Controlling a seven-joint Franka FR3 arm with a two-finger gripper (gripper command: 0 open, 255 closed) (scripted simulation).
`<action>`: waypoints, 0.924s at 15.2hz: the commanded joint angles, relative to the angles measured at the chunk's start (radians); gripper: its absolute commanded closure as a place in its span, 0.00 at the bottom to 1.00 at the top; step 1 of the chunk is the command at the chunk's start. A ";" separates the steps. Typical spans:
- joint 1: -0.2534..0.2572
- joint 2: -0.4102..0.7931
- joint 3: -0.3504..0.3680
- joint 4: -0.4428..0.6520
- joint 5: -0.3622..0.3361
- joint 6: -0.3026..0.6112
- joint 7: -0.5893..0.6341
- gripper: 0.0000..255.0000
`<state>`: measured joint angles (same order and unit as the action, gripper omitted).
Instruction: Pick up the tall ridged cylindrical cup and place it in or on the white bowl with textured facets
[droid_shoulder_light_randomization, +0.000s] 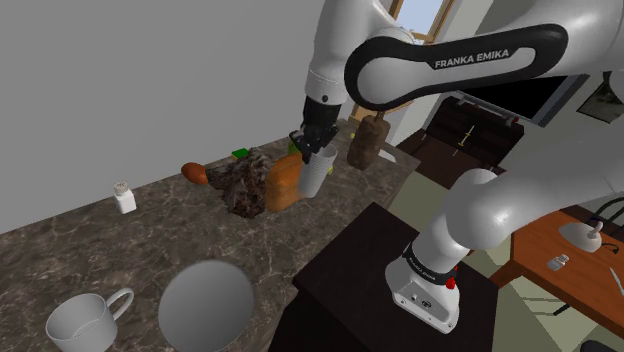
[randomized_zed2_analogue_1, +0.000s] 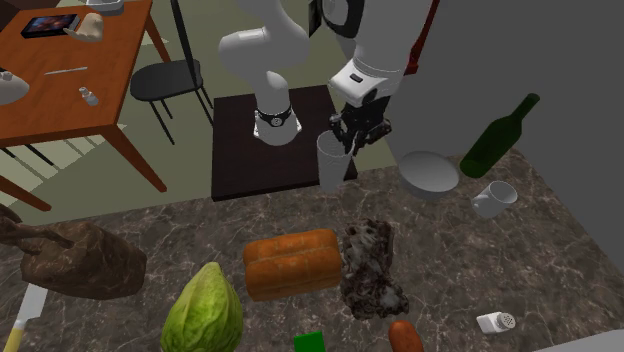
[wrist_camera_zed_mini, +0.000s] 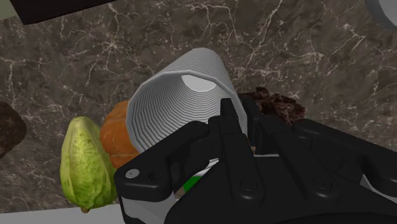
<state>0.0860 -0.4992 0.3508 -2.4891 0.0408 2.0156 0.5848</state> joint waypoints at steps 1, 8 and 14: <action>0.013 0.033 0.041 0.044 0.009 -0.013 0.053 1.00; 0.044 0.163 0.182 0.209 0.007 -0.060 0.238 1.00; 0.061 0.322 0.303 0.392 -0.052 -0.109 0.416 1.00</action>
<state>0.1429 -0.2079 0.6318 -2.1318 0.0022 1.9170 0.9646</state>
